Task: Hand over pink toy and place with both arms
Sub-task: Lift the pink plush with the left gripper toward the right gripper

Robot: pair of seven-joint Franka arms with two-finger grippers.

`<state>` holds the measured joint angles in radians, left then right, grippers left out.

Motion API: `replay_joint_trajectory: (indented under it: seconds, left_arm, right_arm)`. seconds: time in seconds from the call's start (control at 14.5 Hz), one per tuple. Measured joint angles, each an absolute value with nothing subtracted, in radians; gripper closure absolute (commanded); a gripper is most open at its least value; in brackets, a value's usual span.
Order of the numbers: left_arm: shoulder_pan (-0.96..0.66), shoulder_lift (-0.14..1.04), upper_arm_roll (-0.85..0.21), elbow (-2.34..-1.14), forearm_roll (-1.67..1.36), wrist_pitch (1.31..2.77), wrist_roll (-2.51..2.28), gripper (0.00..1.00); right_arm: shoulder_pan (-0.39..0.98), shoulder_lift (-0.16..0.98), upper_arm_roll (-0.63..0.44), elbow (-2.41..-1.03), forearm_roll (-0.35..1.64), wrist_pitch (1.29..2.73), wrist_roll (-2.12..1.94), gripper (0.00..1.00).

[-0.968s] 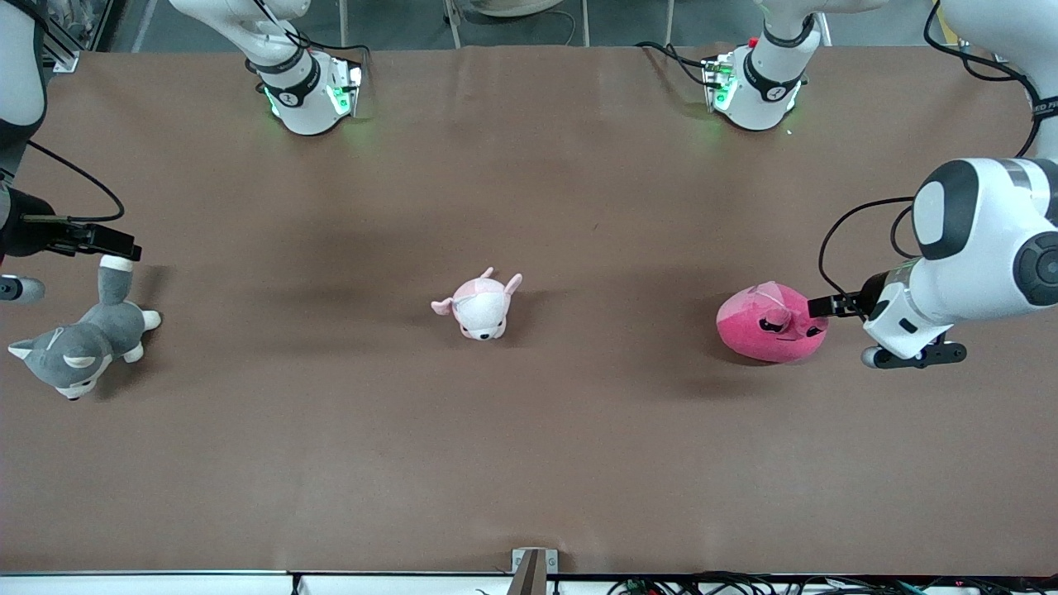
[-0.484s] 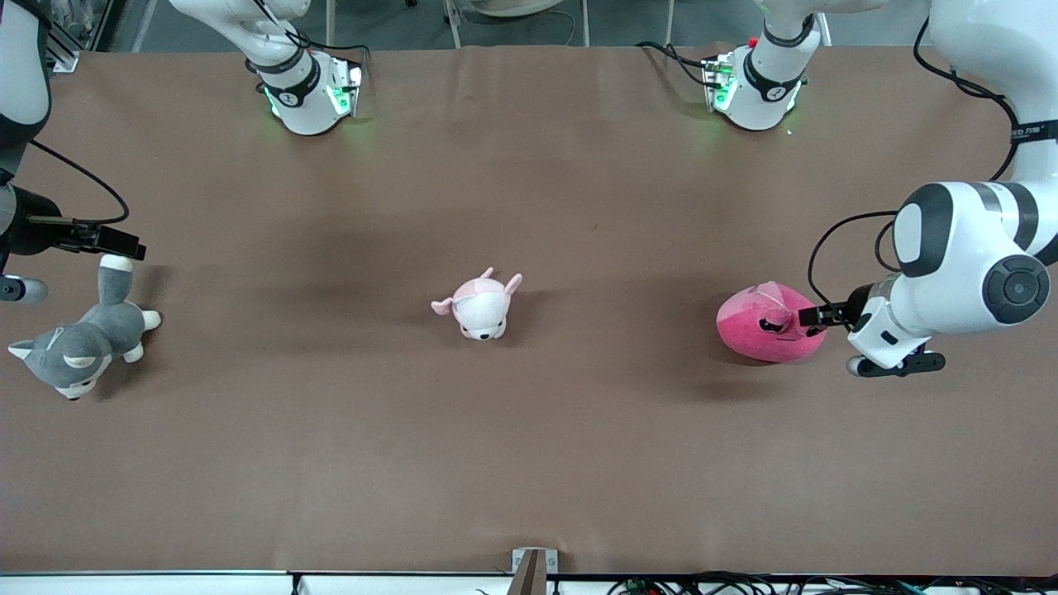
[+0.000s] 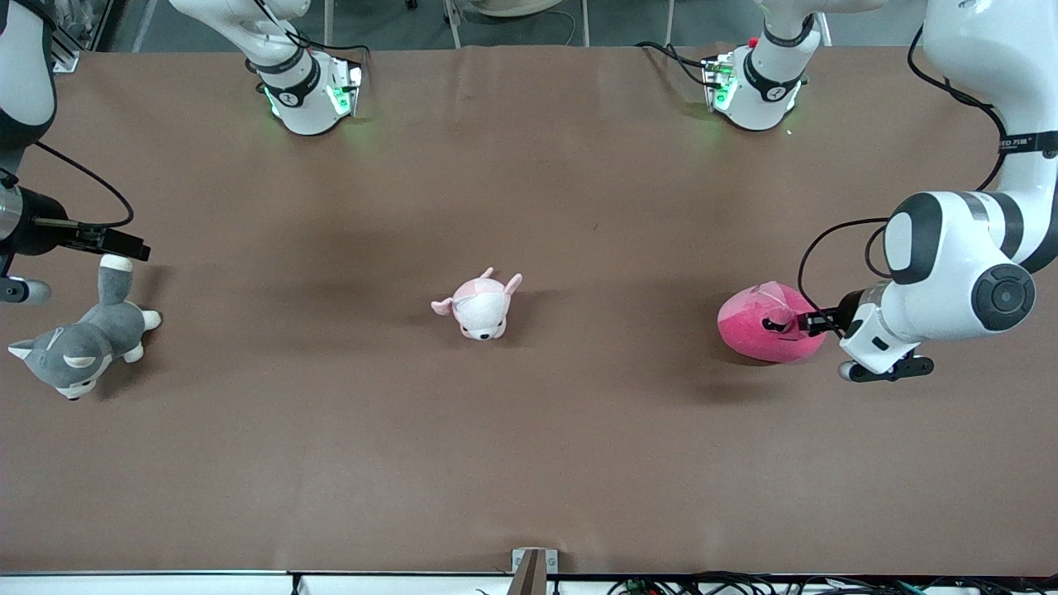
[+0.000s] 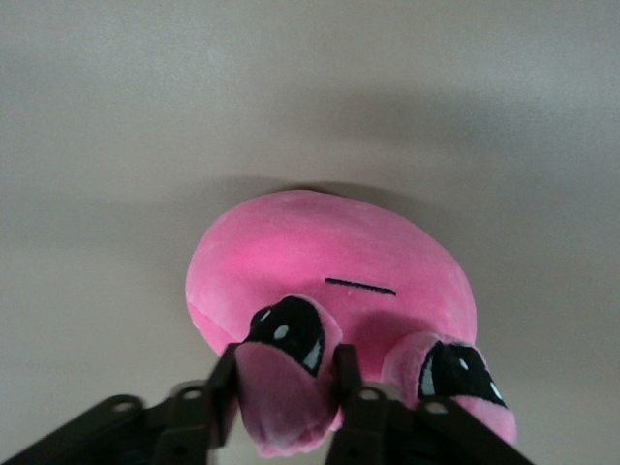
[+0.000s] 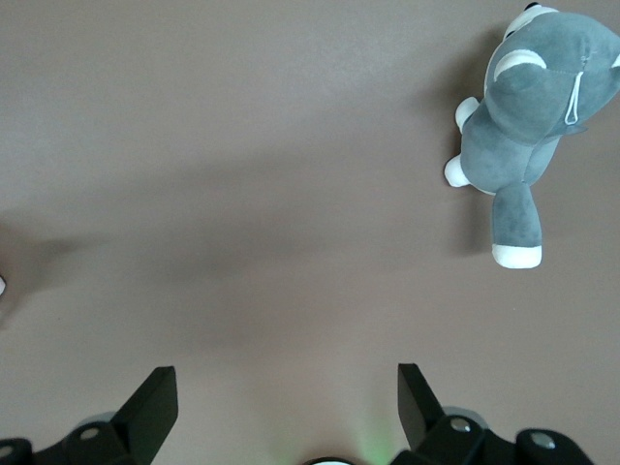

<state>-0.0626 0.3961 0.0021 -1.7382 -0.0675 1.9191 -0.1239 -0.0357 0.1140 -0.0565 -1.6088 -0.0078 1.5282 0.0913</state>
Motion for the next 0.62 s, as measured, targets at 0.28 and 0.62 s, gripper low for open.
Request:
replay_joint_trajectory:
  seconds: [0.28,0.62]
  left_arm:
    - [-0.064,0.394,-0.003,-1.734,-0.068,1.916,-0.181,0.87]
    - [-0.065,0.336,-0.059,-1.666,-0.071,1.756,-0.270,0.87]
  right_arm:
    - [-0.030,0.114,-0.055,-1.615,-0.008,1.527,0.103,0.00]
    - [-0.030,0.114,-0.054,-1.616,-0.008,1.527,0.105,0.00]
